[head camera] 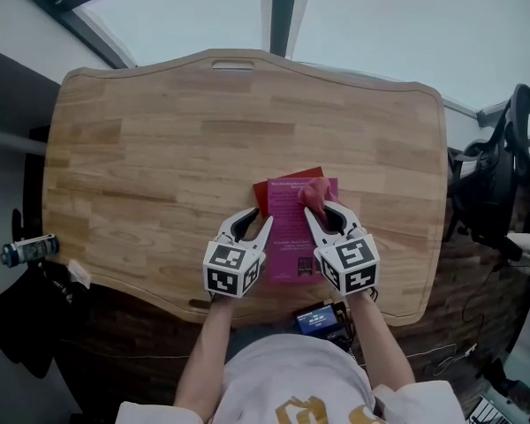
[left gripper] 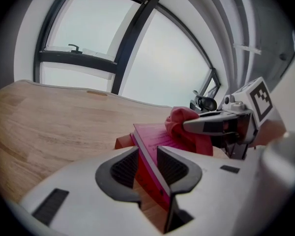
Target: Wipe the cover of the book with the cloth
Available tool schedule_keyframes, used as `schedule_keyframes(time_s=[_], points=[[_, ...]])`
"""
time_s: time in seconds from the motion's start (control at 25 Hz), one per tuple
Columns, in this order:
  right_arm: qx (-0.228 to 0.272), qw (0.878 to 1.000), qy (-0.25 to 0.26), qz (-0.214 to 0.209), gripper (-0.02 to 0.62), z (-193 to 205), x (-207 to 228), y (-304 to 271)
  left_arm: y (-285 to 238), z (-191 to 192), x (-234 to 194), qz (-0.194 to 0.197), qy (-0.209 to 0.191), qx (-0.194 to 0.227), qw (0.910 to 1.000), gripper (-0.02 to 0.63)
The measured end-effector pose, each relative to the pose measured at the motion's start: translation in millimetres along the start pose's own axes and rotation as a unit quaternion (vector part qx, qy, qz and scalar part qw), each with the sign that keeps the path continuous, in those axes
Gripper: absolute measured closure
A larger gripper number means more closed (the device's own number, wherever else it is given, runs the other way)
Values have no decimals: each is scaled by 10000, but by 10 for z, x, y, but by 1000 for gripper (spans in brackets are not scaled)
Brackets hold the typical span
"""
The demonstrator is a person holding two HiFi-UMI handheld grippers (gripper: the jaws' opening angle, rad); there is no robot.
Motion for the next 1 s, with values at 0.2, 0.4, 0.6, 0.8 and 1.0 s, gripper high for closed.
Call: schedule_keyframes(time_s=[0.2, 0.4, 0.6, 0.8, 1.0], points=[[-83, 9999, 52, -75, 525, -38, 2, -89, -58, 17, -28, 117, 190, -67, 9997, 485], [-151, 9997, 96, -165, 525, -64, 1, -179, -65, 25, -59, 235, 403, -53, 9989, 485], [-293, 9991, 127, -284, 525, -68, 13, -268, -85, 12, -54, 391, 361, -78, 9986, 512], [-460, 9978, 269, -385, 525, -61, 2, -324, -109, 46, -132, 667, 1000, -51, 9927, 512], [-722, 9950, 440, -528, 525, -53, -26, -387, -127, 70, -191, 1028, 1641, -21, 9811, 494]])
Point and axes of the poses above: the fingertips, and each gripper's own axes: y backward along the fingers, x to its right, z out of its underside, the point moved 10 cm from there along y, backward along the fingers, and after that the axes turned 1 degree about z, right-handed, at the moved point
